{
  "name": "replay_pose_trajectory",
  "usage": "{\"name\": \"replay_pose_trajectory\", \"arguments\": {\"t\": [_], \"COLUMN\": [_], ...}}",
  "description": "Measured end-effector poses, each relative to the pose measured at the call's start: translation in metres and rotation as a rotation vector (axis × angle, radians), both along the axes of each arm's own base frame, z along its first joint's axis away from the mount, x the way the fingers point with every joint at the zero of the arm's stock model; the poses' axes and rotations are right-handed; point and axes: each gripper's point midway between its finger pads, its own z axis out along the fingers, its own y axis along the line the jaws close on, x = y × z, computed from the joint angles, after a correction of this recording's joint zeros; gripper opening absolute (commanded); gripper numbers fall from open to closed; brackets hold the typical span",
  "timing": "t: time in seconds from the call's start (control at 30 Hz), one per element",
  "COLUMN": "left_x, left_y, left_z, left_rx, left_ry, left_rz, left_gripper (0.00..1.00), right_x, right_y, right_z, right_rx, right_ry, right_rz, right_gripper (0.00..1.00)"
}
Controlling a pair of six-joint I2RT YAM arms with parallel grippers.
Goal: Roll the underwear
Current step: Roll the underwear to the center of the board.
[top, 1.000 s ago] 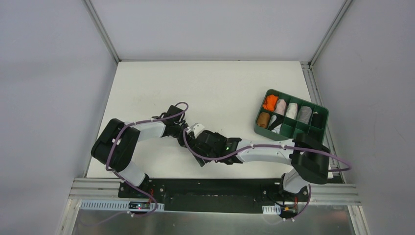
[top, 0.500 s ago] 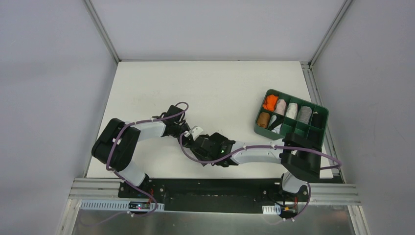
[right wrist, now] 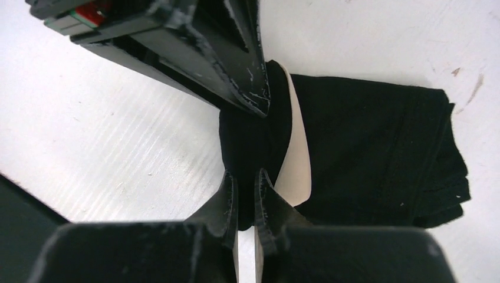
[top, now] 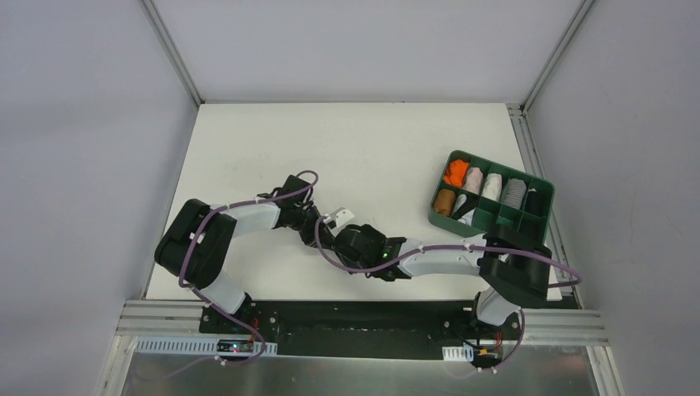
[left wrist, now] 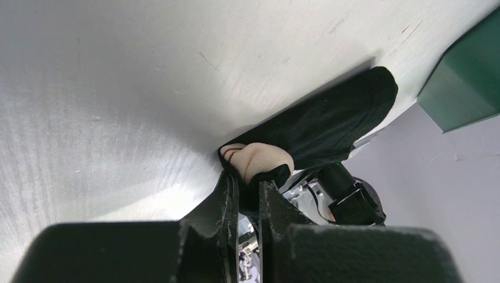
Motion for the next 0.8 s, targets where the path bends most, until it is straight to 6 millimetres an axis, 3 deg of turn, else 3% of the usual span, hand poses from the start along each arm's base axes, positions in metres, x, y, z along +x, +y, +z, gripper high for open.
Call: {"name": "replay_pose_trajectory", "arguments": {"t": [0.07, 0.43, 0.63, 0.8], "left_x": [0.000, -0.003, -0.003, -0.005], "left_y": [0.000, 0.007, 0.009, 0.010], "left_z": [0.001, 0.016, 0.020, 0.019], "left_rx": [0.000, 0.033, 0.043, 0.049], "left_ry": [0.001, -0.024, -0.036, -0.028], "left_rz": [0.000, 0.018, 0.021, 0.014], "left_gripper": [0.04, 0.60, 0.73, 0.77], "right_x": [0.000, -0.005, -0.002, 0.004], "right_y": [0.000, 0.010, 0.007, 0.001], "right_z": [0.000, 0.003, 0.004, 0.005], "right_rx": [0.067, 0.516, 0.665, 0.765], "right_ry": [0.041, 0.422, 0.554, 0.644], "right_rz": [-0.016, -0.085, -0.124, -0.157], "right_gripper": [0.00, 0.00, 0.00, 0.00]}}
